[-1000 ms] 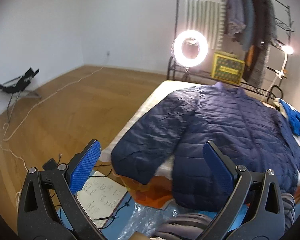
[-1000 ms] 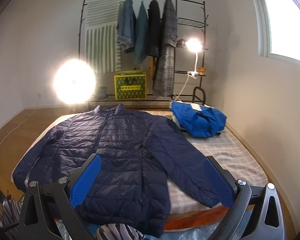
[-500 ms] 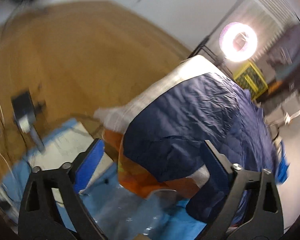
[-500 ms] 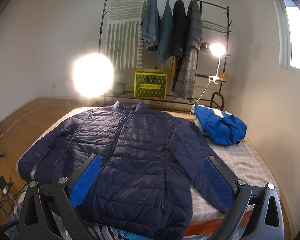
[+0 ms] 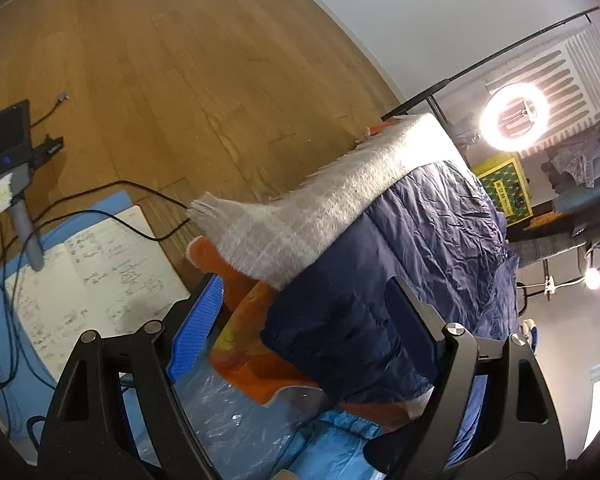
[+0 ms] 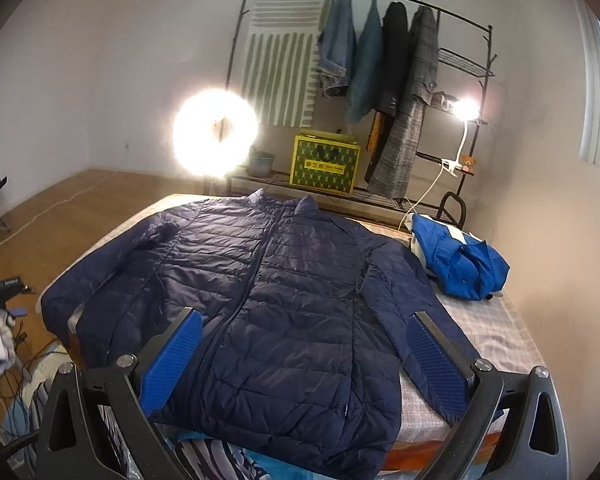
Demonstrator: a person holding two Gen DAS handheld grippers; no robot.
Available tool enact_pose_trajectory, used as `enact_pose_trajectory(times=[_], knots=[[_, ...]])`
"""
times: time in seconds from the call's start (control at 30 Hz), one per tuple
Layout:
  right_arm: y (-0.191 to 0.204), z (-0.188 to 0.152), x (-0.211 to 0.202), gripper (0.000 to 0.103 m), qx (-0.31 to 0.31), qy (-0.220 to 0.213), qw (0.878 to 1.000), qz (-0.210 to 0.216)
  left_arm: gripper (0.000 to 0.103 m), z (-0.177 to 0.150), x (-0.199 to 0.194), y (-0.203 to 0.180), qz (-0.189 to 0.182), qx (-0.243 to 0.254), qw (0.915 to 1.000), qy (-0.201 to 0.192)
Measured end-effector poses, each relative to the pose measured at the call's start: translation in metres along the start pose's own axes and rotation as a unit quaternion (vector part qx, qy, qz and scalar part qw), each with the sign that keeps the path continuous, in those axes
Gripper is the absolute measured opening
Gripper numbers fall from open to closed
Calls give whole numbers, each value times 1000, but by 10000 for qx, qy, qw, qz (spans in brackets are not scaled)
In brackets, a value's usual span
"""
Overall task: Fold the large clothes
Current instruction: 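Roll the left tool and reach it to the jacket's side edge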
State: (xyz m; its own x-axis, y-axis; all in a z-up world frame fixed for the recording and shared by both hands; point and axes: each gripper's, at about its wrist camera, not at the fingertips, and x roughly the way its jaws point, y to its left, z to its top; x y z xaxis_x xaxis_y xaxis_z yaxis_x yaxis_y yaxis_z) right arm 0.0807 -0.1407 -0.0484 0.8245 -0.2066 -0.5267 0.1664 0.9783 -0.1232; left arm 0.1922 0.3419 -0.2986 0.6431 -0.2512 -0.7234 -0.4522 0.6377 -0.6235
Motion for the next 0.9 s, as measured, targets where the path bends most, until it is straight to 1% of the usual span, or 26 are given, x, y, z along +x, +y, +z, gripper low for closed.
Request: enact_pose_trajectory(times=[0.1,0.13,0.17,0.2,0.27,0.37,0.47,0.57,0.67,0.73,0.77,0.83,0.9], knots=[[6,1,-1,103,-71,9,10000,23,85,3,9,-2,-78,55,9999,63],[8,1,-1,103,-93,14,10000,22,83,3,10,-2,-91,75,9999,72],[10,2,-1,103,-106,16,9999,21,74,3,14,-2,-122,92,9998,103],[11,2,-2,103,-119,22,9999,24,68,3,16,-2,-153,84,9997,151],[15,3,-2,103,-142,33,9999,24,62,2,22,2,-256,-5,9994,235],[19,4,-5,103,-183,32,9998,22,62,1,29,7,-386,-99,9987,316],[25,4,-7,103,-258,30,9997,14,62,3,36,14,-592,-173,9973,387],[30,2,-11,103,-339,32,9994,-4,62,4,43,25,-958,-448,9934,450],[35,1,-14,103,-426,35,9991,-46,62,1,46,32,-1187,-646,9896,484],[38,0,-15,103,-478,21,9988,-88,62,-1,44,34,-1259,-724,9880,531],[38,1,-16,103,-487,14,9988,-104,59,-1,43,34,-1298,-728,9872,568],[39,2,-17,103,-437,-4,9990,-79,48,-2,39,32,-1351,-675,9865,631],[40,4,-17,103,-373,-13,9993,-22,29,-2,33,26,-1356,-541,9871,658]])
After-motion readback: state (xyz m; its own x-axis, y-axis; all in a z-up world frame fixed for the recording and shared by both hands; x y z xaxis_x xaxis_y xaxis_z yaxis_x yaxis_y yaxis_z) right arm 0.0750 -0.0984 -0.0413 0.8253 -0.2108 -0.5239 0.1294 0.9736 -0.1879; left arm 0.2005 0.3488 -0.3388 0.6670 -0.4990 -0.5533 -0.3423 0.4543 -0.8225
